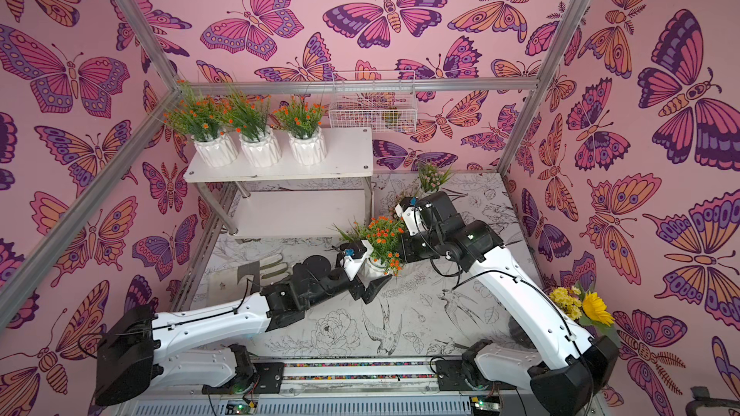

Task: Place the baby's breath potted plants on the rack by color
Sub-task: Place the baby's breath potted plant on the rack.

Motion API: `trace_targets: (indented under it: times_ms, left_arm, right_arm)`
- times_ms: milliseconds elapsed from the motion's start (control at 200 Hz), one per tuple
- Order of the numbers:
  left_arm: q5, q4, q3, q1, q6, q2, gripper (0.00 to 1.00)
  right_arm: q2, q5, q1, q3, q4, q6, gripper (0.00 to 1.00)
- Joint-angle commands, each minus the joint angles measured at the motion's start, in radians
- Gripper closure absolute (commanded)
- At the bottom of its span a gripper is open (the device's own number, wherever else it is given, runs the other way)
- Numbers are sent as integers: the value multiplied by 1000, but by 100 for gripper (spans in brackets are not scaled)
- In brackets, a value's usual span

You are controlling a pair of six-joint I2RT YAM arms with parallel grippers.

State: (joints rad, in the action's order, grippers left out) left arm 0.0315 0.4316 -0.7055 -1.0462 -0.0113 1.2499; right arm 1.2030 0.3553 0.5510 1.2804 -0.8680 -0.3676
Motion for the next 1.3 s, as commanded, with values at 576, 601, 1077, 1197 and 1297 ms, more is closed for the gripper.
trace_targets:
  times_ms: [576,601,1077,1197,1297]
  left_arm:
    - [24,44,-16,-14,-3,13,29]
    - [31,43,-15,-13,-2,13,29]
    - [75,-22,-43,-12,7,-38,33]
    - [77,-42,-56,-9,10,-54,33]
    - [82,-68,-74,-10,10,-74,33]
  right_arm:
    - [-18,70,-3,0,108,-24,100]
    - [-17,69,-5,-1,110,-24,100]
    - [-26,102,-66,-32,156,-37,77]
    - [-48,100,-100,-43,151,-42,76]
    - [-81,89,-148,-67,145,-44,76]
